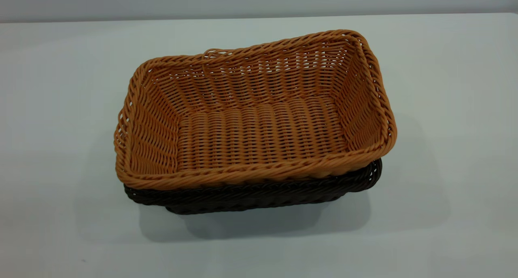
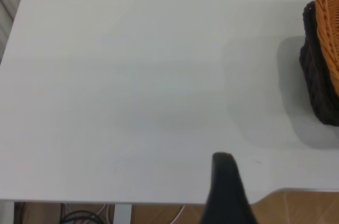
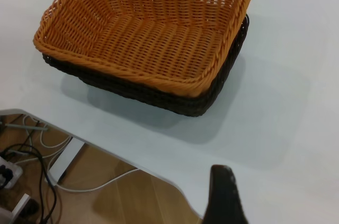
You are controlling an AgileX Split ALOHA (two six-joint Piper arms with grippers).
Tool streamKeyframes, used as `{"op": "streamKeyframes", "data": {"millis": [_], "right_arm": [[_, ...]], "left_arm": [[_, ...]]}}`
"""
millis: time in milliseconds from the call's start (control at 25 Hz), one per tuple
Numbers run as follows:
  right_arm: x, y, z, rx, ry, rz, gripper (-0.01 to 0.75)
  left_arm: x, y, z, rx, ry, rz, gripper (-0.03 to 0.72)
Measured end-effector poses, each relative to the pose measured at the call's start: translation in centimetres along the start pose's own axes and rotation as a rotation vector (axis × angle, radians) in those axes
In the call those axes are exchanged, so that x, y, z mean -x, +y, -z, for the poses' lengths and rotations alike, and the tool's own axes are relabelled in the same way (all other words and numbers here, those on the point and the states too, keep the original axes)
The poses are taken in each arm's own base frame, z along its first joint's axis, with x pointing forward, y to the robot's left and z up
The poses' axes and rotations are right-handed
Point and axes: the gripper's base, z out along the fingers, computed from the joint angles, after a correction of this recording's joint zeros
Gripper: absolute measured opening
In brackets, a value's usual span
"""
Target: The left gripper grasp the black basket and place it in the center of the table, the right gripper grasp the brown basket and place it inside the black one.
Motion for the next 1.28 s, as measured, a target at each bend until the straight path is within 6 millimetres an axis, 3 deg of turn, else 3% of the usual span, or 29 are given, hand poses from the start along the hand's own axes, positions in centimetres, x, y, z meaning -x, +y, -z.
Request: {"op": "streamKeyframes", "data": {"millis": [200,640,1280], "right_arm": [[0.0,0.0,0.0,-0.057,-0.017,-0.03,0.447],[-0.5,-1.5,0.6,-0.526,-0.053,-0.283,0.447],[-0.5,-1.6,0.7,-0.544,-0.064,-0.326,0.447]], "left_arm": [[0.0,0.0,0.0,0.0,0.0,0.0,0.458],[0.0,0.0,0.0,0.0,0.0,0.0,0.458],[0.0,0.0,0.0,0.0,0.001,0.0,0.458]]}}
